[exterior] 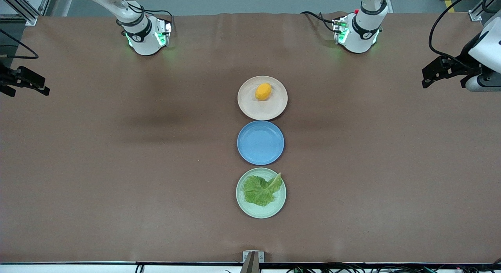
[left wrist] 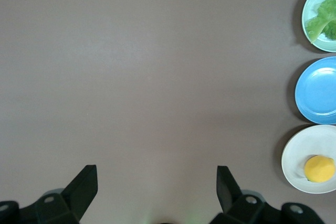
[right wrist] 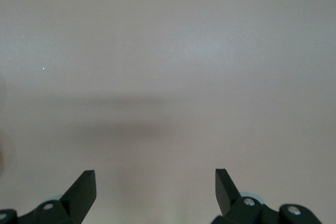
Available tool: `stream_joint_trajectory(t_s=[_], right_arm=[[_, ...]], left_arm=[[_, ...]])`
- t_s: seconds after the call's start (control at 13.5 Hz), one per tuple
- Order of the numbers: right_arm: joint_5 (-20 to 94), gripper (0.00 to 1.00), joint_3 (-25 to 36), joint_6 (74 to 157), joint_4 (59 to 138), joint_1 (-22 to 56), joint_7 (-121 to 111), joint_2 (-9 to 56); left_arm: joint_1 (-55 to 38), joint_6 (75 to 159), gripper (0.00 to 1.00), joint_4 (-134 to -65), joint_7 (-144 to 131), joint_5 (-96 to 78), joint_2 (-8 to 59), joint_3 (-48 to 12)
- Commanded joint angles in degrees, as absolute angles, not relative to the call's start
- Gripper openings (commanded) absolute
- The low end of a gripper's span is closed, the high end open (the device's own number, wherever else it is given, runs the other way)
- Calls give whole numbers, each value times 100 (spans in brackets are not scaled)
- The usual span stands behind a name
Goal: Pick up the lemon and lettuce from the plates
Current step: 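Reach the left gripper down toward the lettuce leaf on the green plate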
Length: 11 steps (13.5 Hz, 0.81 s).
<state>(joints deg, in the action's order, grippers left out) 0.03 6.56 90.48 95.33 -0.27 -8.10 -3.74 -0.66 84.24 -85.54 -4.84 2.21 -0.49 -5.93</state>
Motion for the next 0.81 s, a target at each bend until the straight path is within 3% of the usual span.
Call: stream_joint_trajectory(t_s=[0.0, 0.37, 0.74], right_arm=[[0, 100, 589, 8957, 9633, -97, -818, -510], [-9, 100, 598, 8763, 9580, -88, -800, -510], [0, 100, 571, 8815, 9580, -62, -791, -519]], left_arm=[[-79, 8323, 100, -8446, -536, 237, -35, -659], [-132, 8515, 100, -8446, -492, 255, 262, -703], [-736, 10068, 100, -8446, -938, 290, 1447, -1177]])
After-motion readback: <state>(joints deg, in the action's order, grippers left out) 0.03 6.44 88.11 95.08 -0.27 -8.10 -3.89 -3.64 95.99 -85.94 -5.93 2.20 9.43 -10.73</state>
